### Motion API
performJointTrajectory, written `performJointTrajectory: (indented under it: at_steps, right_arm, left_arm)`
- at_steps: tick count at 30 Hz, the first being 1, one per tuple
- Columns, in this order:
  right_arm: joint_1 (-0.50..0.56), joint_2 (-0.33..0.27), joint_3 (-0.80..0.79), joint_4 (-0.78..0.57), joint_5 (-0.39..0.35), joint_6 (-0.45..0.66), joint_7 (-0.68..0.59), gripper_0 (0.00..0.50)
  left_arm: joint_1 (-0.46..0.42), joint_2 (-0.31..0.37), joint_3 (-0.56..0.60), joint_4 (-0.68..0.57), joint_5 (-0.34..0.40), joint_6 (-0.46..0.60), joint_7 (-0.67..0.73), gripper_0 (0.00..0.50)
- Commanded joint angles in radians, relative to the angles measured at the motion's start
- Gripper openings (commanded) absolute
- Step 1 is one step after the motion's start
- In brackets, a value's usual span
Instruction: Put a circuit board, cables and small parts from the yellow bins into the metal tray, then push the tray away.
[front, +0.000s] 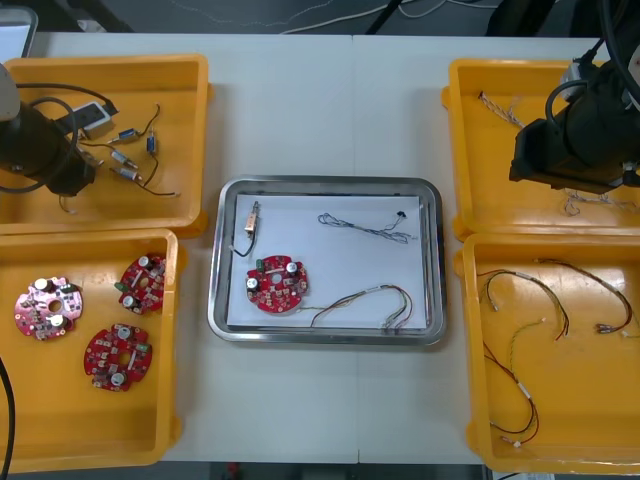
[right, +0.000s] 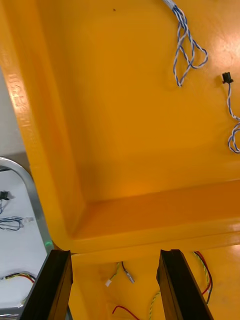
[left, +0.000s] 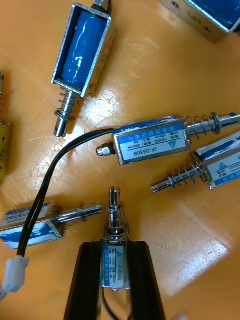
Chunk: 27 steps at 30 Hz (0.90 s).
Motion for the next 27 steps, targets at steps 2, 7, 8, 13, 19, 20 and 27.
performJointTrajectory:
  at_steps: [2, 7, 8, 13, 19, 20, 27]
  right_arm:
    - [0.048, -0.036, -0.051, -0.035, 0.011, 0.003, -0.052, 0.500]
    - [0.075, -0.056, -0.062, -0.045, 0.002, 0.003, -0.034, 0.500]
    - [0.081, -0.064, -0.062, -0.049, -0.003, 0.003, -0.031, 0.500]
    - [0.109, -0.090, -0.074, -0.075, -0.021, 0.003, -0.023, 0.500]
    - [0.163, -0.116, -0.131, -0.120, -0.081, 0.003, -0.002, 0.500]
    - [0.163, -0.116, -0.131, -0.120, -0.081, 0.003, -0.002, 0.500]
    - [0.245, -0.139, -0.177, -0.201, -0.098, 0.003, 0.029, 0.500]
  left_arm:
    - [-0.044, -0.011, 0.027, -0.007, -0.001, -0.010, -0.153, 0.000]
    - [-0.044, -0.003, 0.029, -0.006, 0.016, 0.011, -0.153, 0.000]
    - [-0.044, -0.003, 0.035, -0.007, 0.021, 0.023, -0.153, 0.000]
    - [-0.044, 0.003, 0.055, -0.032, 0.039, 0.080, -0.153, 0.000]
    - [-0.044, 0.006, 0.092, -0.099, 0.039, 0.181, -0.143, 0.000]
    - [-0.044, 0.006, 0.092, -0.099, 0.039, 0.181, -0.143, 0.000]
    - [-0.044, 0.014, 0.124, -0.193, 0.038, 0.309, -0.097, 0.000]
